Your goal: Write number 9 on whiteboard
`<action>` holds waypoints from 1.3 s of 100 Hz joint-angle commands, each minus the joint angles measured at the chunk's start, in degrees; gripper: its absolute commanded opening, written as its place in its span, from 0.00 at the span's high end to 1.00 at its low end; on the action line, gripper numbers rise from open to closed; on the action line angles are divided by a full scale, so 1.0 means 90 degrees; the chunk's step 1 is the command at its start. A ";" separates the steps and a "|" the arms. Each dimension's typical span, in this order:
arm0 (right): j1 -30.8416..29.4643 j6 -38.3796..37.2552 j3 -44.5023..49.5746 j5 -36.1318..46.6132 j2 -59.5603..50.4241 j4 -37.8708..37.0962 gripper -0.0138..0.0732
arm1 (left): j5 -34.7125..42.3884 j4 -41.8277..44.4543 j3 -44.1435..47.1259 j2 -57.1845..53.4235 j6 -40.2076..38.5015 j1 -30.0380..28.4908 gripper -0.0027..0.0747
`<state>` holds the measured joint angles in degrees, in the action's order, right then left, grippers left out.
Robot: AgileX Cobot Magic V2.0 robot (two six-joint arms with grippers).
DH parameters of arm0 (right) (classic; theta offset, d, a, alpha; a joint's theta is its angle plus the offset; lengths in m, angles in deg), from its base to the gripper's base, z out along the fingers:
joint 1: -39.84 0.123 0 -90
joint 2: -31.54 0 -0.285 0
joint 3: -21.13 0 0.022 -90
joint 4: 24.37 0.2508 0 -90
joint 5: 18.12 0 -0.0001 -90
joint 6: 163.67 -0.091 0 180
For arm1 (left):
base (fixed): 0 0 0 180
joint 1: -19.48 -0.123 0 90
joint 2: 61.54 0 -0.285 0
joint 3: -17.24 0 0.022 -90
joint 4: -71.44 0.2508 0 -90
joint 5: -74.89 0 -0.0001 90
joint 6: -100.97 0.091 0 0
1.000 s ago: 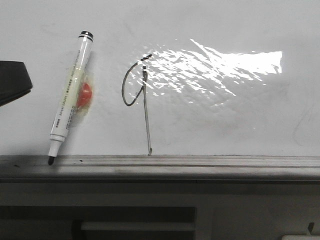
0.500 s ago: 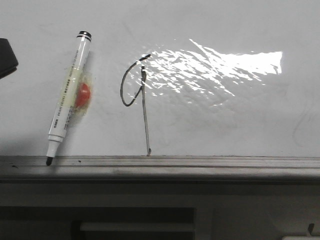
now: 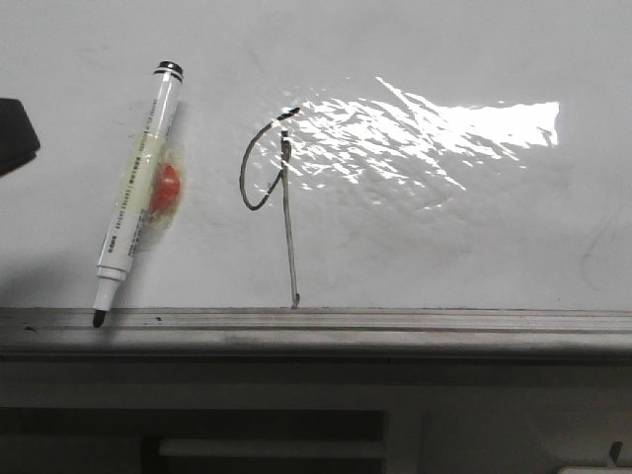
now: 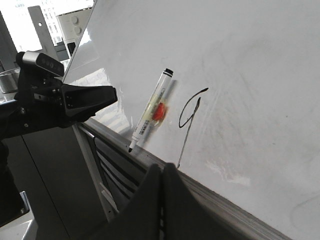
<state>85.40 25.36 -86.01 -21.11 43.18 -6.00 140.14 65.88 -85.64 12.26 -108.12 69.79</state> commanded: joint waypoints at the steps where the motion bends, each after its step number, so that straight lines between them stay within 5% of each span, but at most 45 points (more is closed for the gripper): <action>1: -0.0036 0.0061 -0.0157 0.0441 0.0046 -0.0061 0.91 | 0.1360 -0.0023 0.0134 0.0243 0.0009 0.0024 0.99; 30: -0.0036 0.0061 -0.0157 0.0453 0.0046 -0.0061 0.91 | 0.0392 0.0032 0.0134 0.0413 0.0009 0.0101 0.99; 59: -0.0036 0.0061 -0.0157 0.0453 0.0046 -0.0061 0.91 | -0.0112 -0.0277 0.0134 -0.1451 0.0009 0.0101 0.99; 82: -0.0036 0.0061 -0.0157 0.0453 0.0046 -0.0061 0.91 | -0.1849 -0.1233 0.0134 -0.3289 0.0505 -0.0019 0.99; 110: -0.0036 0.0061 -0.0157 0.0453 0.0046 -0.0061 0.91 | -0.2982 -0.1083 0.0134 -0.5539 0.3635 -0.1656 0.99; 130: -0.0036 0.0061 -0.0157 0.0453 0.0046 -0.0061 0.91 | -0.3240 -0.1146 0.0134 -0.6649 0.3995 -0.2973 0.99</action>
<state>85.40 25.45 -86.01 -21.23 43.14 -6.00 108.47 55.79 -85.64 -45.32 -73.45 46.84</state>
